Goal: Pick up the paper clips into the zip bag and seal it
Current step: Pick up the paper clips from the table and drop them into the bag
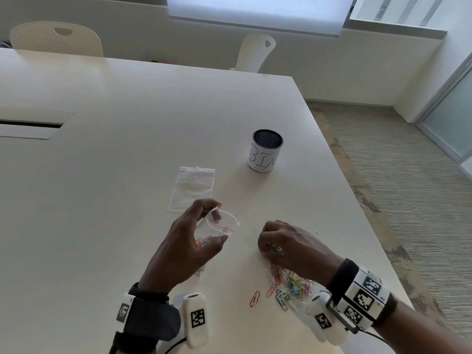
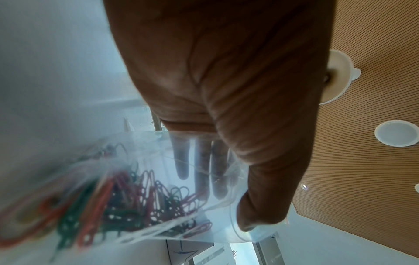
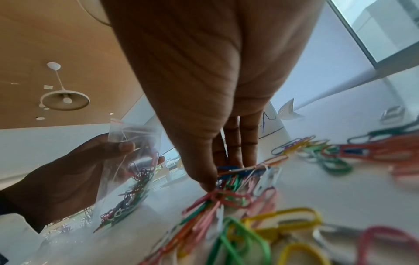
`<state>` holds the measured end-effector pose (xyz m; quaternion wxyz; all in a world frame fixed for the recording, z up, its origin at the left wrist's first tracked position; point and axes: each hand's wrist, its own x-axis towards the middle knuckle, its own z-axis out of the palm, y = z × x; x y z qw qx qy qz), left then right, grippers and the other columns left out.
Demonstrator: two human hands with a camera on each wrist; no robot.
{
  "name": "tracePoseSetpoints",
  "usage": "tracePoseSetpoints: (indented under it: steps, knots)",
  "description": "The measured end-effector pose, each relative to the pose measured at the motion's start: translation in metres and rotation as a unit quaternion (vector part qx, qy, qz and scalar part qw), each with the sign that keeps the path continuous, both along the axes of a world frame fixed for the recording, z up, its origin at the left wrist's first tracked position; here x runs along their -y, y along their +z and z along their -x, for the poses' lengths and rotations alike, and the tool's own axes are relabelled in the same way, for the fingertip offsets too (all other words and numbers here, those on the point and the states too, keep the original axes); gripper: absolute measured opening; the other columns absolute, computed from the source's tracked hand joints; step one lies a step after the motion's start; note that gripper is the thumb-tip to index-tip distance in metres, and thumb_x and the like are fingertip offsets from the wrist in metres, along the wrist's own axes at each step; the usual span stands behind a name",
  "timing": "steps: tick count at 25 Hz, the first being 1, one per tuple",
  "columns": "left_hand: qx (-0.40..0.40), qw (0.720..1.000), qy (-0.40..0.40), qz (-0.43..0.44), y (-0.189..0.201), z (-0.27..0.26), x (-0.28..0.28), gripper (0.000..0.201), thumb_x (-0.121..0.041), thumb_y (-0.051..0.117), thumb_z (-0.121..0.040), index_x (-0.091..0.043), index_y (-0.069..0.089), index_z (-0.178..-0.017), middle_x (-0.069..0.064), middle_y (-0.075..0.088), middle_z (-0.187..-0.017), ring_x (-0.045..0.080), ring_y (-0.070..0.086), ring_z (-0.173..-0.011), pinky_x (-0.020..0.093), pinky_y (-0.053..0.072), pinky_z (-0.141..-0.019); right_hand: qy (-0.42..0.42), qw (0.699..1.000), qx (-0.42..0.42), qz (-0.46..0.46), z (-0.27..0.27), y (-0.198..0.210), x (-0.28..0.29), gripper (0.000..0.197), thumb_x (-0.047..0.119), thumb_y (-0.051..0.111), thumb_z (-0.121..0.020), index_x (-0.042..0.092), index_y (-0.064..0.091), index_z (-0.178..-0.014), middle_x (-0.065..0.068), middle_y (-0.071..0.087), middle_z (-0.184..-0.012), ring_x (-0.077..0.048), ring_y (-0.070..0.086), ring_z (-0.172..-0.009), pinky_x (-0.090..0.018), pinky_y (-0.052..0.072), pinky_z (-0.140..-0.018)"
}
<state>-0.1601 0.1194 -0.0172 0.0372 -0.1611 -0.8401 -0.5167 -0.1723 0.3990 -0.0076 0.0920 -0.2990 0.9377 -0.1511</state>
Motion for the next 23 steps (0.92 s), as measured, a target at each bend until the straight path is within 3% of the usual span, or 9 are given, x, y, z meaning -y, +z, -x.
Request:
tracePoseSetpoints:
  steps: [2, 5, 7, 11, 15, 18, 21, 23]
  knots:
    - [0.002, 1.0, 0.001, -0.001, -0.001, 0.0, 0.0, 0.058, -0.016, 0.084, -0.085, -0.034, 0.054, -0.132, -0.018, 0.068, -0.113, 0.007, 0.068, -0.112, 0.012, 0.048, -0.094, -0.003, 1.0, 0.002, -0.014, -0.003, 0.005, -0.004, 0.008, 0.035, 0.064, -0.1, 0.028, 0.066, -0.103, 0.012, 0.061, -0.111, -0.006, 0.057, -0.098, -0.024, 0.051, -0.077]
    - [0.007, 1.0, 0.002, -0.006, -0.001, 0.0, 0.0, 0.058, -0.016, 0.084, -0.085, -0.036, 0.054, -0.131, -0.016, 0.068, -0.115, 0.009, 0.068, -0.113, 0.019, 0.051, -0.096, 0.003, 0.996, 0.029, -0.087, -0.01, 0.018, -0.011, 0.05, 0.062, 0.062, -0.093, 0.037, 0.058, -0.136, 0.017, 0.054, -0.133, -0.003, 0.053, -0.115, -0.024, 0.053, -0.09]
    - [0.006, 1.0, 0.001, -0.005, -0.002, 0.001, 0.0, 0.058, -0.016, 0.085, -0.085, -0.036, 0.054, -0.131, -0.016, 0.068, -0.115, 0.01, 0.069, -0.113, 0.021, 0.052, -0.097, 0.003, 0.993, 0.037, -0.111, -0.016, 0.021, -0.014, 0.059, 0.063, 0.066, -0.089, 0.04, 0.053, -0.142, 0.018, 0.05, -0.14, -0.004, 0.051, -0.12, -0.025, 0.053, -0.094]
    - [0.004, 1.0, 0.0, -0.004, -0.002, 0.002, -0.001, 0.057, -0.02, 0.083, -0.086, -0.035, 0.054, -0.132, -0.017, 0.068, -0.115, 0.009, 0.068, -0.113, 0.016, 0.048, -0.097, -0.019, 0.998, 0.029, -0.061, -0.023, 0.014, -0.011, 0.033, 0.041, 0.068, -0.097, 0.034, 0.065, -0.13, 0.012, 0.057, -0.131, -0.006, 0.055, -0.113, -0.024, 0.053, -0.095]
    - [0.007, 1.0, 0.001, -0.002, -0.002, 0.001, -0.001, 0.056, -0.022, 0.083, -0.086, -0.034, 0.054, -0.132, -0.017, 0.067, -0.115, 0.008, 0.068, -0.113, 0.017, 0.049, -0.097, -0.023, 0.998, 0.015, -0.05, -0.025, 0.006, -0.004, 0.011, 0.023, 0.061, -0.104, 0.026, 0.07, -0.11, 0.008, 0.061, -0.114, -0.005, 0.058, -0.093, -0.023, 0.054, -0.081]
    - [0.008, 1.0, 0.0, -0.005, -0.002, 0.0, -0.002, 0.056, -0.021, 0.083, -0.086, -0.033, 0.054, -0.132, -0.016, 0.068, -0.115, 0.008, 0.068, -0.112, 0.017, 0.049, -0.096, -0.035, 0.998, 0.01, -0.044, -0.02, 0.004, -0.004, 0.015, 0.015, 0.058, -0.105, 0.022, 0.068, -0.096, 0.005, 0.061, -0.103, -0.009, 0.065, -0.078, -0.025, 0.056, -0.067]
    - [0.005, 1.0, 0.001, -0.002, -0.002, 0.0, -0.001, 0.056, -0.017, 0.083, -0.086, -0.032, 0.054, -0.132, -0.015, 0.068, -0.113, 0.009, 0.068, -0.111, 0.014, 0.048, -0.095, -0.048, 0.999, 0.017, -0.02, -0.013, 0.004, -0.006, 0.012, 0.017, 0.063, -0.103, 0.02, 0.074, -0.099, 0.006, 0.066, -0.101, -0.006, 0.067, -0.077, -0.009, 0.044, -0.06]
    - [0.006, 1.0, 0.0, 0.001, -0.002, 0.0, -0.001, 0.056, -0.018, 0.083, -0.086, -0.032, 0.054, -0.132, -0.015, 0.068, -0.113, 0.009, 0.068, -0.112, 0.013, 0.047, -0.095, -0.068, 0.997, 0.024, 0.01, -0.007, 0.007, -0.01, 0.008, 0.016, 0.069, -0.099, 0.018, 0.077, -0.099, 0.006, 0.069, -0.098, -0.006, 0.068, -0.078, -0.008, 0.045, -0.061]
